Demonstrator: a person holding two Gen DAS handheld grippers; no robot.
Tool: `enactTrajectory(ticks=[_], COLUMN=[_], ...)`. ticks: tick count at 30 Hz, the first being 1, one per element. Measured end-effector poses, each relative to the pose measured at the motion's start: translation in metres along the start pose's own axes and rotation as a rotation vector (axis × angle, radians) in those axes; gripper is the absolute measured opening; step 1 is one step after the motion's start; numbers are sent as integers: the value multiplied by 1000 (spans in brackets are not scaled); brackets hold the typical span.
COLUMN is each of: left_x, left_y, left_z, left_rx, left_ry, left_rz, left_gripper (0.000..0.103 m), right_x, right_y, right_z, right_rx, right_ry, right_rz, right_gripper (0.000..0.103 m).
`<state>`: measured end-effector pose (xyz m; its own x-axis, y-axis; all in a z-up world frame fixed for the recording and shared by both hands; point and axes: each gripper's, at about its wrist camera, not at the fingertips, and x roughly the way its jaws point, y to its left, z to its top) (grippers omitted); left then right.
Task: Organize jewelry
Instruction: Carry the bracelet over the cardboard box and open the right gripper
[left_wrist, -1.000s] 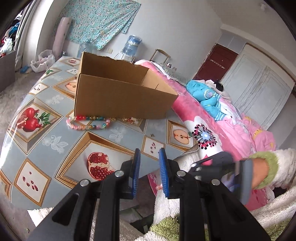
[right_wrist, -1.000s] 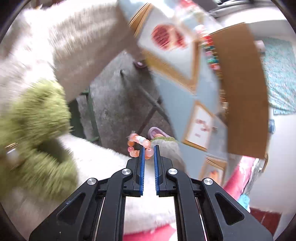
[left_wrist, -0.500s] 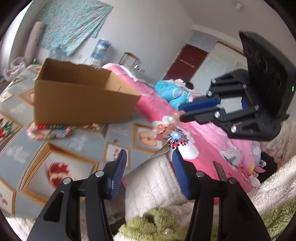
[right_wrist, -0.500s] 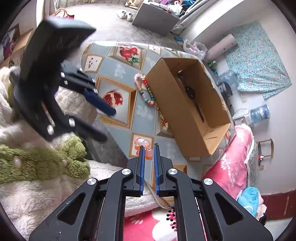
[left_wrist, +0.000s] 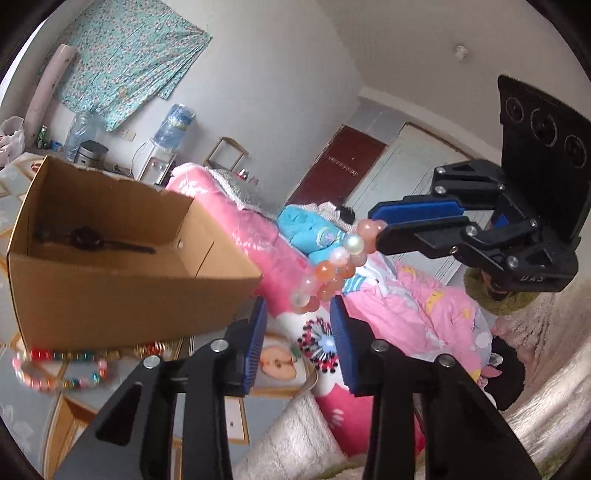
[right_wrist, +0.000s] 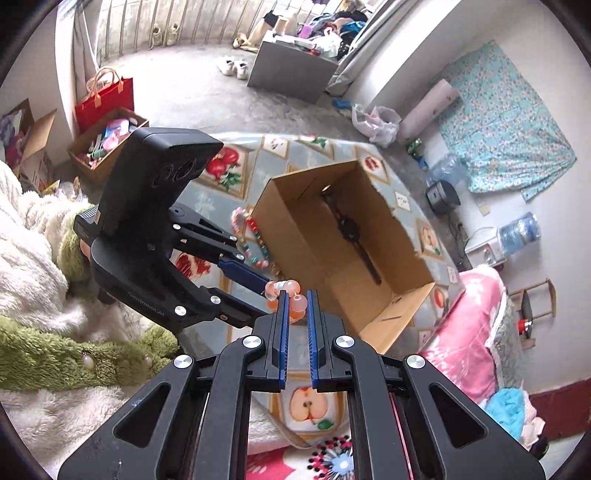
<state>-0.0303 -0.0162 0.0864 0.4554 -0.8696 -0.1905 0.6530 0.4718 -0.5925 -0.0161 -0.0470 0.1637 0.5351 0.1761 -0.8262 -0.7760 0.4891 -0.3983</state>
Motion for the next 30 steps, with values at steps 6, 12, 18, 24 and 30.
enactTrajectory(ticks=[6,12,18,24,30], left_x=[-4,19,56,77,73], left_y=[9,29,68,102,122], left_z=[46,83,103,95,92], left_rx=[30,49,30,33,29], left_ry=[-72,-15,102,180,184], left_rz=[9,140,235,366,407], left_gripper=[18,9,9,9,9], right_x=[-8,26,100,184,253], right_y=[-34,-82,-128,-149,-151], right_z=[15,23,23,19,5], right_rx=[26,143,260,275,243], right_ry=[-88,-115,-17,149,314], right_rz=[4,75,138,212,280], right_gripper=[7,7,7,7,7])
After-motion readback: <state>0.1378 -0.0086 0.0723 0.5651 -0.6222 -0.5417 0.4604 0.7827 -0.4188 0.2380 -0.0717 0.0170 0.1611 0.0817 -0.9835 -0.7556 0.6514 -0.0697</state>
